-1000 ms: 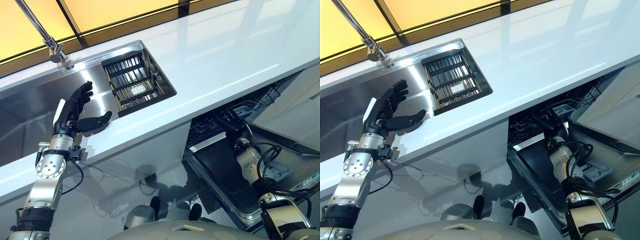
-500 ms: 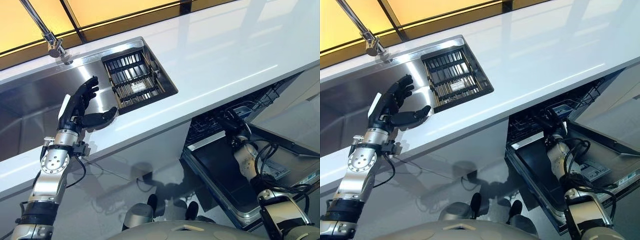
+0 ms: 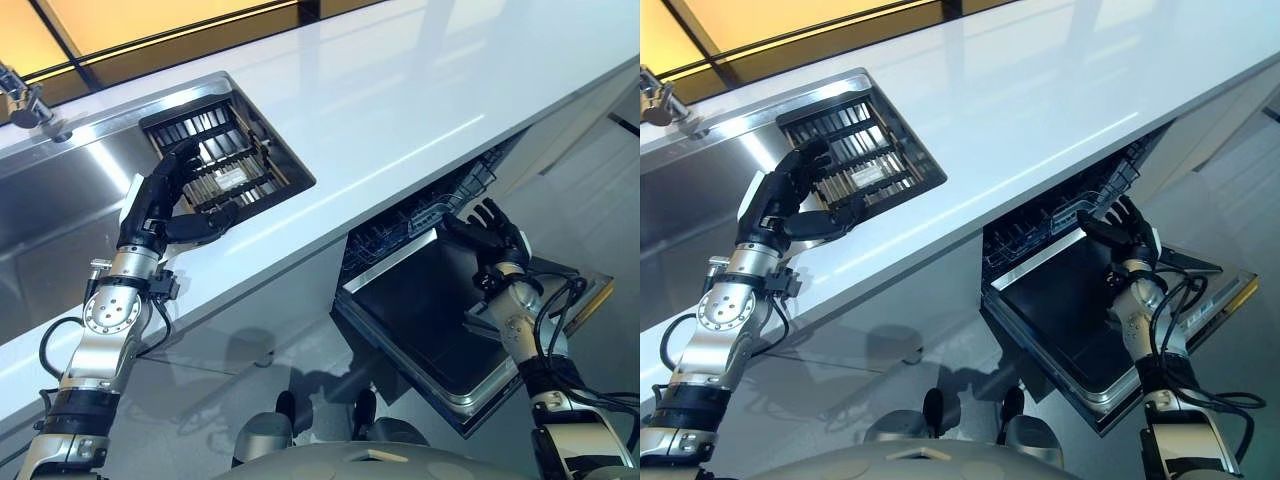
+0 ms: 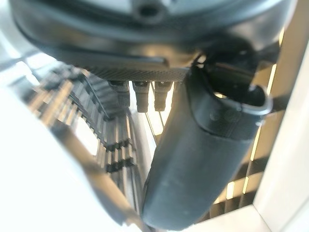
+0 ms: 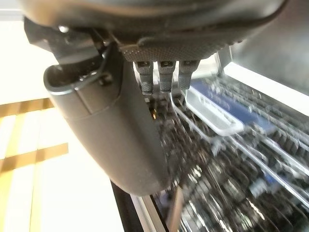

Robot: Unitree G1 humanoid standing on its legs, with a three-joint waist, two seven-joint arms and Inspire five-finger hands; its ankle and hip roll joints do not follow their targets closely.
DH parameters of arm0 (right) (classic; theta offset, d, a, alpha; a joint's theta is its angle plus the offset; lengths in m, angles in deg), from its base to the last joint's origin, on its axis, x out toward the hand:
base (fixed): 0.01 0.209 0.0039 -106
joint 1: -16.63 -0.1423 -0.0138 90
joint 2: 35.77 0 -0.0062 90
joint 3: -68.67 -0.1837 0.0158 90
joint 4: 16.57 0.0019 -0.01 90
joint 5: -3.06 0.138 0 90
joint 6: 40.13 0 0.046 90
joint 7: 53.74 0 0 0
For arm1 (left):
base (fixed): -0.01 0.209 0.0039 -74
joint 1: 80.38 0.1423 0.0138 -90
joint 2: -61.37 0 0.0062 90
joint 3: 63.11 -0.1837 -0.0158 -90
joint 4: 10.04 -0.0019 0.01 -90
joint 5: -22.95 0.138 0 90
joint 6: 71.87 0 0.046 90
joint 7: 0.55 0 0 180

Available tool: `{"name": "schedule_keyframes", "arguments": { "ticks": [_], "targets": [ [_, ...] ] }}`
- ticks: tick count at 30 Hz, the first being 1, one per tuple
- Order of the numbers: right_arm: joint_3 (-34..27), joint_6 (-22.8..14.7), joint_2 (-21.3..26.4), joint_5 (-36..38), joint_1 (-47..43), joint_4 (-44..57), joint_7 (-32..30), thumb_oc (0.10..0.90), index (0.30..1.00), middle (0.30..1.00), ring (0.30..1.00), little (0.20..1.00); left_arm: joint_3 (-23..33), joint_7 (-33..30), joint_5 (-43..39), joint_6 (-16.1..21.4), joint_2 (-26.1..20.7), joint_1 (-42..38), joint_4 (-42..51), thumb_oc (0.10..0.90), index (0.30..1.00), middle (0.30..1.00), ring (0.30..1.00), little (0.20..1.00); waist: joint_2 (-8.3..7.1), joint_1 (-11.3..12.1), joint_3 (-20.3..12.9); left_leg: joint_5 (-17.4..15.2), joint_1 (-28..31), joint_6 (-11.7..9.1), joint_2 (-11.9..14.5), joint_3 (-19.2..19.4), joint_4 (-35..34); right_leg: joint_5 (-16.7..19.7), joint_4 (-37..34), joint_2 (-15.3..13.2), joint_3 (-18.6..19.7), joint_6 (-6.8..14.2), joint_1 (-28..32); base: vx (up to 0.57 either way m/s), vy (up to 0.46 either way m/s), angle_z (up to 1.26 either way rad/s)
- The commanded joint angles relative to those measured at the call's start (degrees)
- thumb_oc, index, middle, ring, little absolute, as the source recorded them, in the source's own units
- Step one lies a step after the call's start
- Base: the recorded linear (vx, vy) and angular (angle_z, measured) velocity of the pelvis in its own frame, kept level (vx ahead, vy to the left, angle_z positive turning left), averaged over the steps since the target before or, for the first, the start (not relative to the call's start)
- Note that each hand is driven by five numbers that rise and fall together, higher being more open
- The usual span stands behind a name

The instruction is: Pick up plates and place into dishwasher.

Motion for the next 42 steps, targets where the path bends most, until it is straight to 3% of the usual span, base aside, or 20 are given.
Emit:
{"name": "schedule_keyframes", "arguments": {
  "ticks": [1,6,14,17,19,22,26,31,34,37,42],
  "targets": [
    [-1.21,-5.29,4.53,-1.10,-1.70,2.90,0.73,0.800,0.900,0.900,0.900,0.900,0.36,-2.47,-2.50,5.25,-3.49,-6.29,-0.46,0.800,0.900,0.900,0.900,0.900,-0.12,-0.33,-6.71,-9.39,-3.33,3.91,-5.74,1.59,7.81,-10.80,8.91,2.21,-0.92,1.34,-1.03,-0.07,-0.079,-0.10],
    [-3.22,-6.31,4.72,-1.44,-0.64,2.66,-1.40,0.800,0.900,0.900,0.900,0.900,0.61,-2.86,-1.73,6.01,-2.60,-5.39,-0.65,0.800,0.900,0.900,0.900,0.900,-0.41,-0.13,-6.42,-10.89,-5.37,3.19,-6.26,1.03,12.78,-10.13,7.16,2.65,0.02,0.54,-0.01,-0.04,-0.053,-0.13],
    [-7.62,-9.20,3.24,-4.42,3.15,0.23,-11.23,0.800,0.900,0.900,0.900,0.900,1.20,-3.15,-0.67,7.15,-2.47,-4.66,-1.73,0.800,0.900,0.900,0.900,0.900,1.65,-1.66,-7.14,-5.84,-4.22,1.70,-4.83,0.34,3.92,-10.47,6.40,4.09,0.67,0.97,-0.42,-0.06,-0.024,0.00],
    [-10.04,-10.70,3.03,-4.28,5.43,-1.93,-15.45,0.800,0.900,0.900,0.900,0.900,2.26,-3.32,-0.17,7.45,-2.64,-3.69,-1.42,0.800,0.900,0.900,0.900,0.900,1.69,-2.56,-7.06,-7.30,-4.79,1.81,-5.26,0.86,6.50,-10.30,5.93,3.82,1.46,0.64,-0.79,-0.07,-0.005,0.00],
    [-13.12,-13.43,3.00,-4.54,7.33,-4.29,-17.43,0.800,0.900,0.900,0.900,0.900,3.78,-3.16,-0.82,8.43,-2.60,-2.39,-1.21,0.800,0.900,0.900,0.900,0.900,1.53,-2.73,-6.23,-9.22,-6.86,1.40,-5.93,1.21,12.36,-9.64,5.47,3.34,2.09,0.30,-0.65,-0.06,0.002,-0.02],
    [-15.14,-14.13,2.41,-5.81,8.94,-6.44,-18.24,0.800,0.900,0.900,0.900,0.900,5.51,-2.75,-1.53,8.74,-2.48,-1.46,-1.16,0.800,0.900,0.900,0.900,0.900,1.64,-2.69,-5.44,-10.29,-8.22,1.23,-6.15,1.45,15.21,-9.20,5.65,3.05,2.06,0.17,-0.68,-0.02,0.010,-0.02],
    [-15.99,-14.07,1.40,-8.49,11.03,-10.56,-18.64,0.800,0.900,0.900,0.900,0.900,7.57,-2.96,-2.67,8.42,-2.16,-0.17,-1.62,0.800,0.900,0.900,0.900,0.900,2.38,-3.11,-5.23,-9.83,-8.11,1.61,-6.15,1.90,13.40,-9.29,5.97,3.27,2.46,0.39,-1.54,0.00,0.030,-0.11],
    [-16.18,-14.03,-0.29,-7.93,13.33,-15.80,-17.34,0.800,0.900,0.900,0.900,0.900,8.82,-3.93,-3.77,7.75,-1.97,1.37,-0.63,0.800,0.900,0.900,0.900,0.900,3.54,-3.88,-5.69,-6.99,-6.37,1.80,-5.44,2.14,5.75,-9.76,6.38,3.62,2.60,1.03,-3.08,0.00,0.016,-0.18],
    [-16.51,-13.52,-1.52,-3.67,14.47,-18.94,-13.73,0.800,0.900,0.900,0.900,0.900,8.42,-4.89,-3.43,6.53,-2.37,1.03,0.93,0.800,0.900,0.900,0.900,0.900,4.13,-4.26,-5.44,-3.96,-5.94,0.66,-4.75,2.09,1.35,-9.65,5.87,3.87,2.31,1.52,-3.25,0.00,0.000,-0.03],
    [-16.59,-12.58,-1.94,2.83,14.53,-22.12,-6.24,0.800,0.900,0.900,0.900,0.900,7.80,-5.77,-3.58,5.63,-2.67,-0.28,1.69,0.800,0.900,0.900,0.900,0.900,4.33,-4.36,-4.75,-3.48,-7.37,0.12,-4.56,2.45,2.17,-9.56,5.29,3.87,2.37,1.31,-3.70,-0.04,-0.014,0.02],
    [-15.33,-7.81,-2.10,10.58,13.86,-27.73,6.36,0.800,0.900,0.900,0.900,0.900,8.09,-5.81,-3.29,5.38,-3.09,-1.76,2.48,0.800,0.900,0.900,0.900,0.900,3.97,-3.81,-2.51,-6.39,-11.08,0.81,-5.92,1.65,9.82,-9.76,6.75,2.77,2.27,0.29,-5.51,-0.04,-0.021,0.01]
  ]
}}
